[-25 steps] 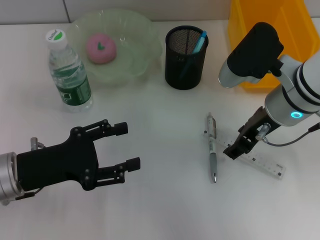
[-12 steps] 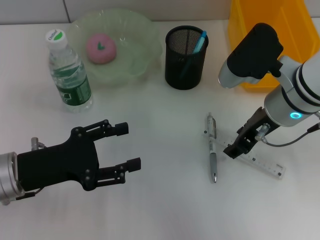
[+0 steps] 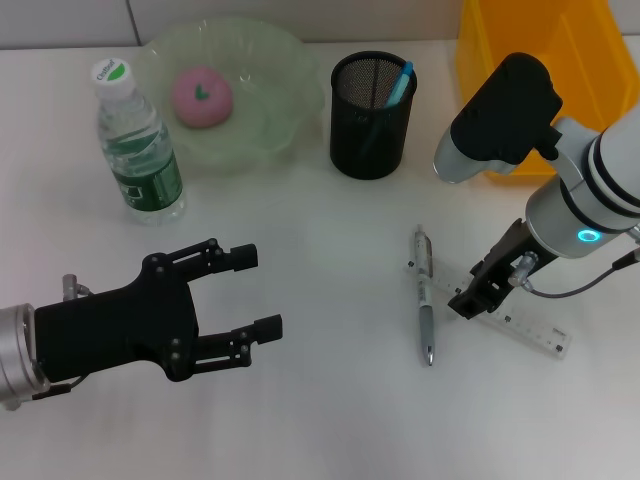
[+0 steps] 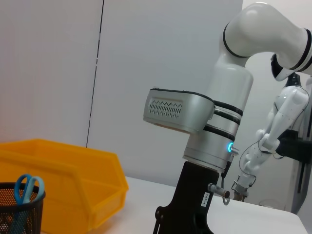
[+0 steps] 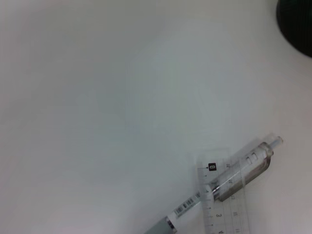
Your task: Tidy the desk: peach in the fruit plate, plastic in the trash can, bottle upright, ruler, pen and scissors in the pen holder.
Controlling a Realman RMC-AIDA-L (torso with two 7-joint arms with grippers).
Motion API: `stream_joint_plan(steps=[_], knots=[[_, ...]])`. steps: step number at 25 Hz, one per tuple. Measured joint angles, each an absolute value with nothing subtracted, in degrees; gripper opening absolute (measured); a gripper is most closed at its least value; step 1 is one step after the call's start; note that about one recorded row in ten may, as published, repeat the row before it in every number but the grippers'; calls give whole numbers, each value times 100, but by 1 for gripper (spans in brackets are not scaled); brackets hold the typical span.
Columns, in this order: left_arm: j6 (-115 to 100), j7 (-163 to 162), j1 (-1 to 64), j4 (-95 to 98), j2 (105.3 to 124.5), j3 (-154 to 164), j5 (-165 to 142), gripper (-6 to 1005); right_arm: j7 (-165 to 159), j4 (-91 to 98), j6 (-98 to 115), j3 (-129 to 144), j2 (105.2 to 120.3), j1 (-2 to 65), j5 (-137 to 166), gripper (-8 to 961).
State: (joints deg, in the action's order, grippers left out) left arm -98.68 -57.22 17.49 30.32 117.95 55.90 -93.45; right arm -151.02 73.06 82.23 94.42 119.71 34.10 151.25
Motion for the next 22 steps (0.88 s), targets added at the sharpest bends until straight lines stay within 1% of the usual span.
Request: stream_joint_plan(steps=[19,22], knots=[[-9888,-5722,1749,3034,11795,5590,-9316,802,-15107,7215,8116,9502,11960,3422,15125,443],[-9888,-5722,1749,3040,11795,5590,-9316,802,-15107,7277,8143,9470,11958,3399,15125,380]])
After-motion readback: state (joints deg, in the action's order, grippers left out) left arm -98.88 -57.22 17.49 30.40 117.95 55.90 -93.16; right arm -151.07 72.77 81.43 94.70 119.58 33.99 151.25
